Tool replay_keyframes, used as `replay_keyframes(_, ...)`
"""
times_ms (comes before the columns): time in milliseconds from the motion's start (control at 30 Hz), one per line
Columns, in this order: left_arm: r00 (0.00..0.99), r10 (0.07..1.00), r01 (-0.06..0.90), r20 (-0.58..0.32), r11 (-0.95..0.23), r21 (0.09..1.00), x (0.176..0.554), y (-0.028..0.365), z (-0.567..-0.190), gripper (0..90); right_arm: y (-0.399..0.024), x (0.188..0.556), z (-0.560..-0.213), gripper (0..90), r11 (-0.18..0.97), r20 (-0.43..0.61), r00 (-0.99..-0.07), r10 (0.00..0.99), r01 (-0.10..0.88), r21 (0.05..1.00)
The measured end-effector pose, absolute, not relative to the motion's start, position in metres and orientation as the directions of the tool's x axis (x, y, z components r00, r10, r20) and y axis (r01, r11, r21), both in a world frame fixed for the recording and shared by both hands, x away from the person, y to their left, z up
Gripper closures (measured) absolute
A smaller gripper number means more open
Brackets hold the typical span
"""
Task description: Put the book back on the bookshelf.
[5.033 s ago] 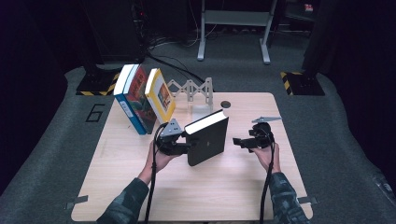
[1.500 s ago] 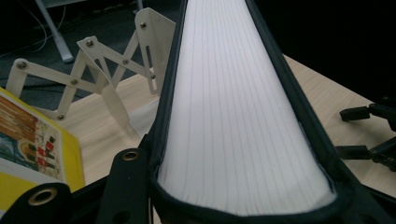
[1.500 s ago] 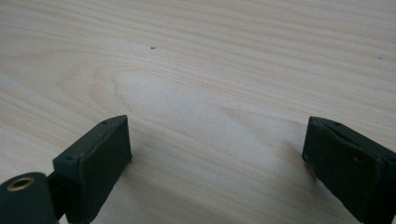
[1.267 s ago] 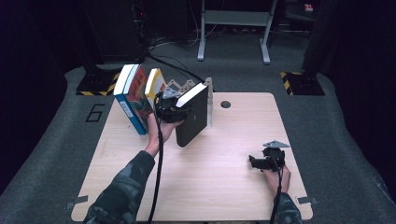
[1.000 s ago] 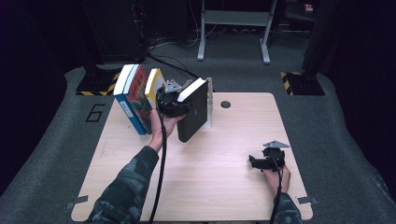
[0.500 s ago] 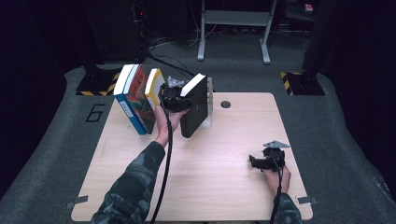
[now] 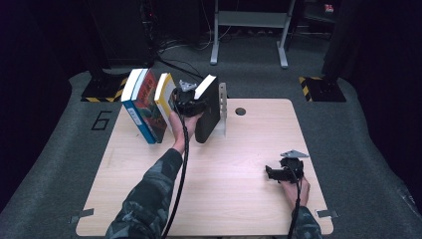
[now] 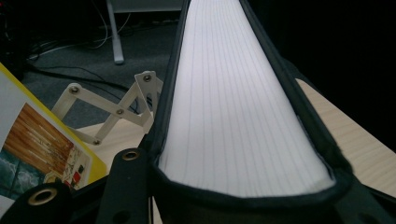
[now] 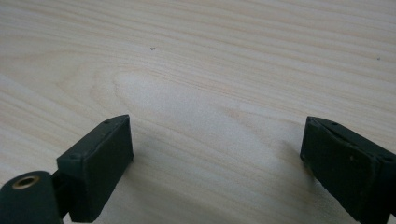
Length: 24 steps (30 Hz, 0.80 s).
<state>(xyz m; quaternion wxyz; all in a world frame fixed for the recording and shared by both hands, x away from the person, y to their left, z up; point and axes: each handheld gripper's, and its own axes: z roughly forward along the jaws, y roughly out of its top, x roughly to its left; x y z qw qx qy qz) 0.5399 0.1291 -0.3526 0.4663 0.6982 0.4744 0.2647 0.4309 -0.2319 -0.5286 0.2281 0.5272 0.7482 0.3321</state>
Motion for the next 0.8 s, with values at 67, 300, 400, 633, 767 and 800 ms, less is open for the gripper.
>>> replay_keyframes(67,0.395,0.917,0.410,-0.058,-0.119,0.904,0.542,0.126,-0.354,54.4,-0.232,0.431,-0.529,8.5,0.224,0.008,-0.340,0.941,0.637,0.738)
replay_keyframes(300,0.337,0.938,0.398,-0.078,-0.067,0.915,0.551,0.118,-0.361,54.4,-0.231,0.431,-0.529,8.6,0.222,0.008,-0.338,0.941,0.636,0.739)
replay_keyframes(400,0.325,0.942,0.398,-0.083,-0.057,0.915,0.553,0.114,-0.364,54.3,-0.231,0.431,-0.529,8.6,0.222,0.007,-0.337,0.941,0.635,0.740)
replay_keyframes(633,0.307,0.948,0.407,-0.080,-0.055,0.912,0.553,0.109,-0.377,54.3,-0.231,0.431,-0.529,8.7,0.223,0.007,-0.338,0.941,0.635,0.740)
replay_keyframes(767,0.303,0.950,0.413,-0.071,-0.064,0.909,0.552,0.108,-0.385,54.3,-0.231,0.431,-0.529,8.8,0.223,0.006,-0.338,0.941,0.634,0.740)
replay_keyframes(800,0.307,0.950,0.419,-0.062,-0.077,0.905,0.551,0.108,-0.387,54.2,-0.231,0.431,-0.529,8.8,0.223,0.005,-0.338,0.941,0.634,0.741)
